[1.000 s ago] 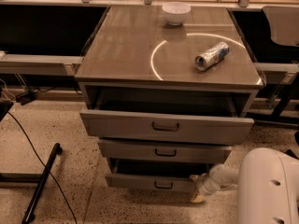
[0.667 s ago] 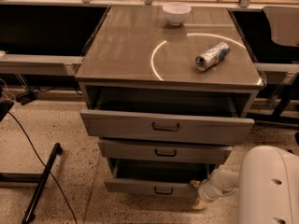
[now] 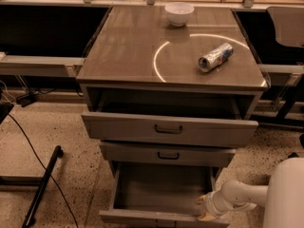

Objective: Open bottom drawer

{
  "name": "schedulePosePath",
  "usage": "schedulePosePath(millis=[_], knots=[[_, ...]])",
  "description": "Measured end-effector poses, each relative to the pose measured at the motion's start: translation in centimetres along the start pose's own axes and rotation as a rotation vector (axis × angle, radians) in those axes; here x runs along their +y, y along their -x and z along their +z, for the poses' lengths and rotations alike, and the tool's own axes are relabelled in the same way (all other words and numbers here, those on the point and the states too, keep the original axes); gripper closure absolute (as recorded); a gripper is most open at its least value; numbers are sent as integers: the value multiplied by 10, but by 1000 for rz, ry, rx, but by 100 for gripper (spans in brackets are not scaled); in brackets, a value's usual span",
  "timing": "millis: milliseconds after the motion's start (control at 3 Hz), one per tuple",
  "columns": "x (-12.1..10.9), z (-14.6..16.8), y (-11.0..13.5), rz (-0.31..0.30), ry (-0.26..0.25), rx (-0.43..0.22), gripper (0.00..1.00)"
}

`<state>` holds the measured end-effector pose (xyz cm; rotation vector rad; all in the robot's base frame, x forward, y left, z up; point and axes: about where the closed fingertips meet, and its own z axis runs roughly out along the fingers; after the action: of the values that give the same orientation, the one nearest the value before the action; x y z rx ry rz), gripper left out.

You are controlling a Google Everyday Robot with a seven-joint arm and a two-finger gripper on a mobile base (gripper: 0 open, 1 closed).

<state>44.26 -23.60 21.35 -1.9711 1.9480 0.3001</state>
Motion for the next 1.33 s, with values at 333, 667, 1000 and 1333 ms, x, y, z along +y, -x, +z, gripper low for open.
schedulePosePath(millis=[333,667,1000,1333], knots=[[-27,-20,21,-49,-56,-14,50],[-53,-17,38,-68,-57,-37,69],[-71,4,36,-55,-48,-39,92],[-61,29,21,-20,-11,-33,100]])
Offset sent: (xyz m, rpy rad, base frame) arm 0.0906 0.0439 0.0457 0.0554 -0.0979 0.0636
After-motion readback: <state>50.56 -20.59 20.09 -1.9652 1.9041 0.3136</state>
